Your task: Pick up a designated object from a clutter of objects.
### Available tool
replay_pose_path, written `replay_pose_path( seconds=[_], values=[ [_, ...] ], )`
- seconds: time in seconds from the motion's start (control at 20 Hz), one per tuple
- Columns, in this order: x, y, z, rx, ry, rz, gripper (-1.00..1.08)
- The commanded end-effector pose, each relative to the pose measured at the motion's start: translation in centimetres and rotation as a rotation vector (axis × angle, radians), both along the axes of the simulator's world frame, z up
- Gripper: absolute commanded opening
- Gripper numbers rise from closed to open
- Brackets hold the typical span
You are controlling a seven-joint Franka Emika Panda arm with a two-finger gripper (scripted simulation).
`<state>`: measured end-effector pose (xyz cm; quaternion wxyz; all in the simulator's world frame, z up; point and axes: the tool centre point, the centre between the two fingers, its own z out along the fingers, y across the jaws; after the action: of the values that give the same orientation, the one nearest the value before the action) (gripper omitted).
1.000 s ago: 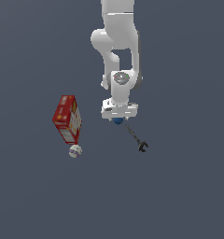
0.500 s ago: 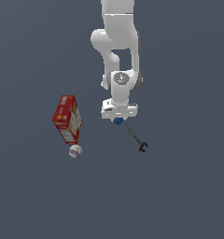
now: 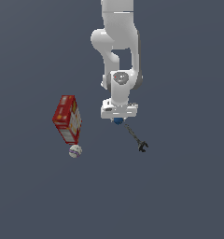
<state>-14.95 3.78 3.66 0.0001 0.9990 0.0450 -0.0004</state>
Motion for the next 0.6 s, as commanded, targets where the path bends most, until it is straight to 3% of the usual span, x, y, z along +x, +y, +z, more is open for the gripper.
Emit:
replay_pose_path(
  seconds=[0.0, 0.55],
  values=[
    [0.4, -0.1, 0.6, 0.000, -0.001, 0.000, -1.00],
    [3.9, -1.5, 5.7, 0.001, -0.001, 0.000, -1.00]
  ],
)
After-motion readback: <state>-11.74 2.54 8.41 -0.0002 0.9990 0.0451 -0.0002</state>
